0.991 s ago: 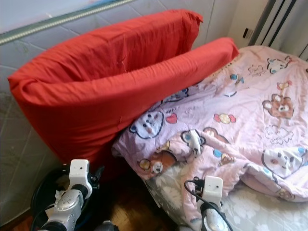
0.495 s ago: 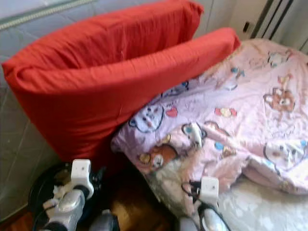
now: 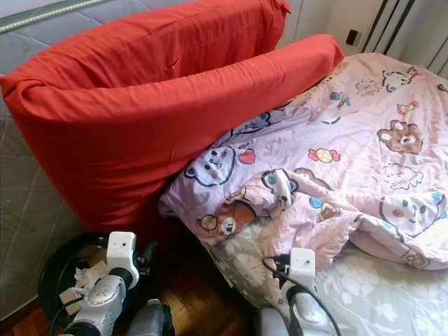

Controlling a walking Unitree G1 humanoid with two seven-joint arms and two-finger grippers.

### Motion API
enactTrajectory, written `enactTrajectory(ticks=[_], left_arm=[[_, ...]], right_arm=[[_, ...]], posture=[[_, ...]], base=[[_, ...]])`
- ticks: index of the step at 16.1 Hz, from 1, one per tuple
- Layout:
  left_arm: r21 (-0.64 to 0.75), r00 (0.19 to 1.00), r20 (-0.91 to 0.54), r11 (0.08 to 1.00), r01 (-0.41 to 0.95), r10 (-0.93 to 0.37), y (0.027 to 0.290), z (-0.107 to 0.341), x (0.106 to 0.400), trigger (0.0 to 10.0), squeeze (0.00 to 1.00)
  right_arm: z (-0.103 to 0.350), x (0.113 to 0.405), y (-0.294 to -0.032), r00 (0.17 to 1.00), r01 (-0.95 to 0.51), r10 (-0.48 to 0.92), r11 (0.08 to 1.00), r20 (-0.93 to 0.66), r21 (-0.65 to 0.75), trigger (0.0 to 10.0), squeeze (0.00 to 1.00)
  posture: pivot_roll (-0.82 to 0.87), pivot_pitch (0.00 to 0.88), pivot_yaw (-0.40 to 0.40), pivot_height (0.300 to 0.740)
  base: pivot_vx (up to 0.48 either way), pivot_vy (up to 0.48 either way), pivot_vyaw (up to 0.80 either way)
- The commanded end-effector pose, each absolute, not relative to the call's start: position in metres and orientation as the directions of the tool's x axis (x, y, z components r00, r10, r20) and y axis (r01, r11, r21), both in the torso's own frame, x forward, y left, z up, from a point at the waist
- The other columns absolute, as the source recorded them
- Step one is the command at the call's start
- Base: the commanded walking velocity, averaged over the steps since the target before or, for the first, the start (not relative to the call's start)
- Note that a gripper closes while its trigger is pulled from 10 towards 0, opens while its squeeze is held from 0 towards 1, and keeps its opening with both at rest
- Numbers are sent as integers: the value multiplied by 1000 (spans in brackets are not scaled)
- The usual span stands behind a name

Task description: Clean up the room

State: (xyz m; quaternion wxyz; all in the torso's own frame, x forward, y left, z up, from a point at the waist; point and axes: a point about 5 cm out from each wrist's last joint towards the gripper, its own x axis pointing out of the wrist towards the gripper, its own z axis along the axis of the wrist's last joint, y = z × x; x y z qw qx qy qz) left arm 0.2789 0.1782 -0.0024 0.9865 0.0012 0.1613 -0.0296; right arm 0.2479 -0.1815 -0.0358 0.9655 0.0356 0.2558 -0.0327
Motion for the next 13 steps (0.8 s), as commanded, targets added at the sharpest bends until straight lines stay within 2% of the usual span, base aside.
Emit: enactTrajectory(ticks=[1, 4, 10, 11, 13], left_arm=[[6, 952, -300, 998, 64, -59, 181, 1, 281, 10000, 0], [10, 952, -300, 998, 68, -61, 182, 2, 281, 10000, 0], [6, 951, -301, 997, 72, -66, 180, 1, 281, 10000, 0], [3, 952, -299, 997, 74, -70, 179, 1, 281, 10000, 0], [0, 952, -297, 997, 77, -73, 178, 2, 281, 10000, 0]], right_arm=[[-40, 245, -181, 848, 111, -58, 991, -527, 70, 10000, 0], [-42, 243, -181, 839, 123, -62, 989, -540, 78, 10000, 0], [-39, 248, -184, 840, 149, -76, 984, -538, 93, 10000, 0], [-34, 253, -185, 853, 156, -76, 981, -516, 114, 10000, 1000], [-28, 261, -187, 865, 172, -92, 978, -494, 119, 10000, 1000]], posture=[[67, 172, 25, 647], [68, 182, 28, 608], [69, 190, 27, 608], [70, 188, 26, 608], [74, 186, 25, 608]], base=[[0, 0, 0], [0, 0, 0], [0, 0, 0], [0, 0, 0], [0, 0, 0]])
